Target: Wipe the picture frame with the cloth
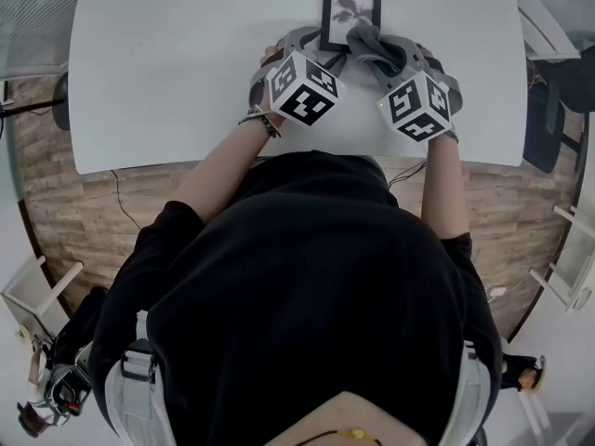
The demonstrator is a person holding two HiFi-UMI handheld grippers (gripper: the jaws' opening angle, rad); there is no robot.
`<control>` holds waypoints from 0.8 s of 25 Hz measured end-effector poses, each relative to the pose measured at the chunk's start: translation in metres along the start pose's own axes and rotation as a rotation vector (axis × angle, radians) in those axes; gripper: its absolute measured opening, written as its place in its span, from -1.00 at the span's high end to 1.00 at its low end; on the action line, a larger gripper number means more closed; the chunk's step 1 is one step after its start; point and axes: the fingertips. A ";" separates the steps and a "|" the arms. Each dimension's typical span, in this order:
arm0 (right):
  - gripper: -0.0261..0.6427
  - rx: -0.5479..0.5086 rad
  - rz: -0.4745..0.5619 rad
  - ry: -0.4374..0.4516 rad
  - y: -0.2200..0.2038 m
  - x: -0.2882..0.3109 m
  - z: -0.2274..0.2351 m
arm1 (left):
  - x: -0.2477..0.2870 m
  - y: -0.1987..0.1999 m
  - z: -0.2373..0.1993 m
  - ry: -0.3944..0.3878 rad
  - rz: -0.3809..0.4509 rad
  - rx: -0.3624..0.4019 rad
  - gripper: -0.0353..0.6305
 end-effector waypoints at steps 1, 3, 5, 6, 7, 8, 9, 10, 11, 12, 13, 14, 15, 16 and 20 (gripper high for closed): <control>0.61 0.002 0.001 -0.002 0.000 0.000 -0.001 | 0.000 0.000 0.000 0.000 0.003 -0.001 0.19; 0.61 0.014 0.007 -0.005 0.000 -0.001 -0.001 | 0.001 0.001 0.000 0.000 0.005 -0.002 0.18; 0.61 0.034 0.013 -0.010 0.000 -0.002 0.000 | 0.000 0.001 0.000 0.000 0.009 -0.003 0.18; 0.60 0.043 0.017 -0.012 0.001 -0.003 0.000 | -0.001 0.002 0.000 0.001 0.013 -0.004 0.18; 0.60 0.054 0.022 -0.013 0.002 -0.004 0.000 | -0.002 0.002 0.000 0.001 0.018 -0.006 0.18; 0.60 0.066 0.029 -0.014 0.004 -0.005 0.000 | -0.003 0.003 -0.001 0.001 0.024 -0.010 0.18; 0.60 0.080 0.037 -0.017 0.005 -0.005 0.000 | -0.003 0.003 -0.001 0.001 0.030 -0.015 0.18; 0.60 0.097 0.046 -0.020 0.007 -0.006 0.001 | -0.004 0.004 -0.002 0.002 0.035 -0.019 0.18; 0.60 0.114 0.055 -0.025 0.008 -0.007 0.001 | -0.005 0.004 -0.002 0.003 0.040 -0.023 0.18; 0.60 0.132 0.064 -0.030 0.009 -0.008 0.002 | -0.005 0.004 -0.003 0.005 0.045 -0.026 0.18; 0.60 0.148 0.073 -0.035 0.010 -0.009 0.002 | -0.006 0.005 -0.004 0.007 0.050 -0.029 0.18; 0.60 0.163 0.083 -0.041 0.012 -0.010 0.003 | -0.008 0.005 -0.006 0.008 0.057 -0.034 0.18; 0.60 0.175 0.092 -0.047 0.014 -0.011 0.004 | -0.009 0.007 -0.008 0.009 0.066 -0.042 0.18; 0.60 0.185 0.100 -0.054 0.015 -0.011 0.005 | -0.011 0.009 -0.010 0.012 0.079 -0.052 0.18; 0.60 0.233 0.148 -0.087 0.027 -0.017 0.013 | -0.021 0.017 -0.021 0.026 0.121 -0.082 0.18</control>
Point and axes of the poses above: the fingertips, and each gripper's own axes: x forward along the fingers, z to its right, y out of its top, and after that the axes turned 1 degree about -x, right-handed
